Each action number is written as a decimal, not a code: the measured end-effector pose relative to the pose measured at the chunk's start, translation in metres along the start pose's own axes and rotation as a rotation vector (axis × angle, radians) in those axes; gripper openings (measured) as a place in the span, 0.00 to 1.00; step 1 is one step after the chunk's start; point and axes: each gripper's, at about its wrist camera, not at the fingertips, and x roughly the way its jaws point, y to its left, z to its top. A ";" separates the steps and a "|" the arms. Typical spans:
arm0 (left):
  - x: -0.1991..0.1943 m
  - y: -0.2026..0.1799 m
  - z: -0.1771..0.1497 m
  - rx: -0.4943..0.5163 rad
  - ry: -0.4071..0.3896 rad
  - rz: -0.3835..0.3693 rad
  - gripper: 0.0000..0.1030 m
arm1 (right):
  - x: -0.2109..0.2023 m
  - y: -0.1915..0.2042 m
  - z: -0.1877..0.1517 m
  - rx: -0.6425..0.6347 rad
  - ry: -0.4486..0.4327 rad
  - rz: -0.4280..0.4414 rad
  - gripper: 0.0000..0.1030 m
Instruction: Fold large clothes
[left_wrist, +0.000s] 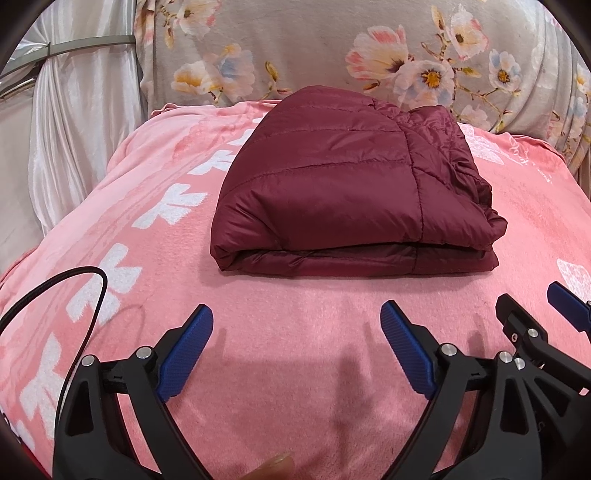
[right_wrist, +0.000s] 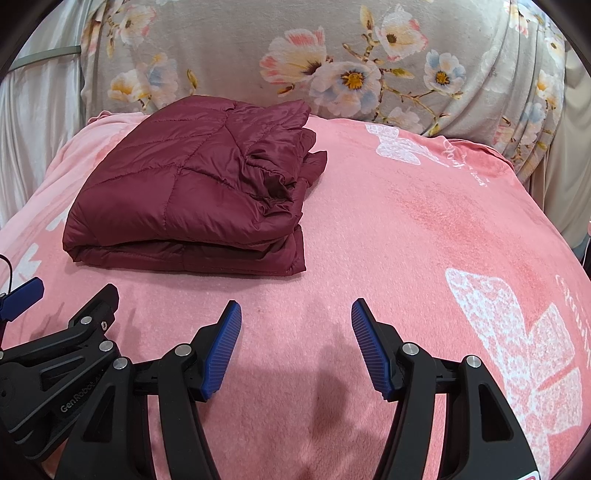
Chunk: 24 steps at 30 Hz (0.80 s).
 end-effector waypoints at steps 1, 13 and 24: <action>0.000 0.000 0.000 -0.001 -0.001 0.000 0.87 | 0.000 0.000 0.000 0.000 0.000 0.000 0.59; 0.000 0.000 0.000 0.003 -0.001 -0.008 0.85 | 0.000 0.001 0.001 0.000 0.000 0.000 0.59; 0.000 0.000 0.000 0.005 0.000 -0.013 0.83 | -0.001 0.002 0.000 0.000 -0.001 -0.003 0.59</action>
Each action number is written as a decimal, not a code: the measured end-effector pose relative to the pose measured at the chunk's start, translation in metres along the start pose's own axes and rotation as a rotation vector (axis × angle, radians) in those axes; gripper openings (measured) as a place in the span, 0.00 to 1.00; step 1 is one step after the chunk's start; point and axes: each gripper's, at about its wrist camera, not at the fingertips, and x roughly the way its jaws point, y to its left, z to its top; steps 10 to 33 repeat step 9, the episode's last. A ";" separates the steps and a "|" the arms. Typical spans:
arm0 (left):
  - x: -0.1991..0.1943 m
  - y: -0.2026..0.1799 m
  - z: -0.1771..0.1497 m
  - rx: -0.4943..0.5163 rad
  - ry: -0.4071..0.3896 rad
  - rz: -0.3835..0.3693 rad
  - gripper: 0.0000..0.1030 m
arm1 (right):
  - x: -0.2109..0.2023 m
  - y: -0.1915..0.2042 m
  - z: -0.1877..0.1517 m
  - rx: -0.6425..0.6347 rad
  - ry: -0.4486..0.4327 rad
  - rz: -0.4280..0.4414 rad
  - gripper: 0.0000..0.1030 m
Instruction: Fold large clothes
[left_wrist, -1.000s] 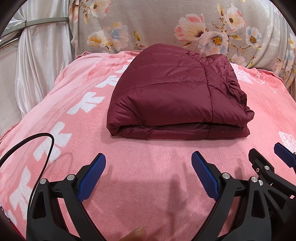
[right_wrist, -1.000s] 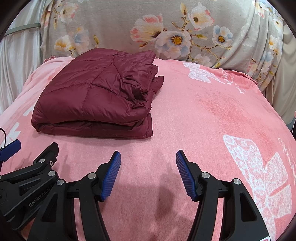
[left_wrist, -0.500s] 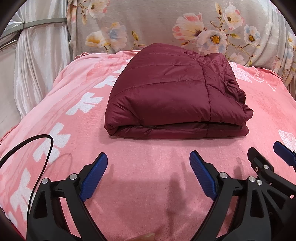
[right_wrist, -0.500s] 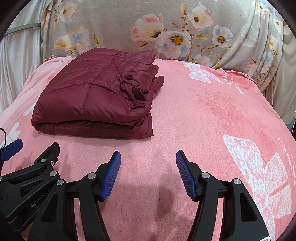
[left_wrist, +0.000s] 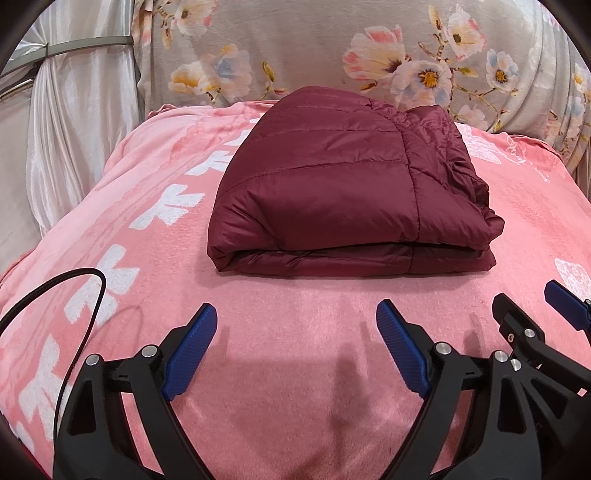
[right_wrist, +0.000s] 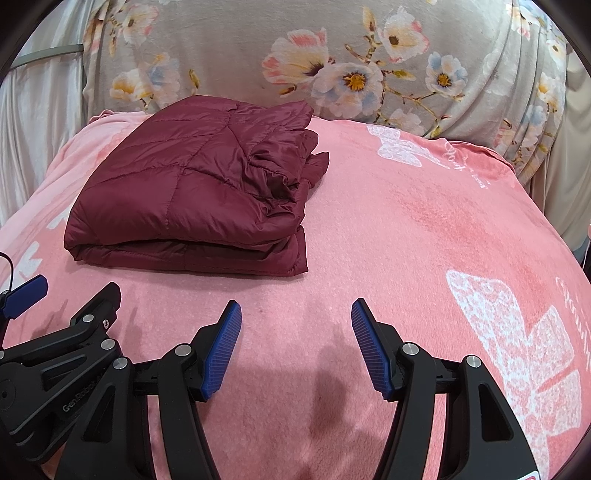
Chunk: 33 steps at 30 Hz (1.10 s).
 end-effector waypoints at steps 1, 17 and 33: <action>0.000 0.000 0.000 0.000 0.000 -0.002 0.83 | 0.000 0.000 0.000 0.000 0.000 0.000 0.59; 0.000 0.000 0.001 0.002 -0.003 0.001 0.83 | 0.000 -0.001 0.000 -0.001 -0.001 -0.001 0.59; 0.000 0.000 0.001 0.002 -0.003 0.001 0.83 | 0.000 -0.001 0.000 -0.001 -0.001 -0.001 0.59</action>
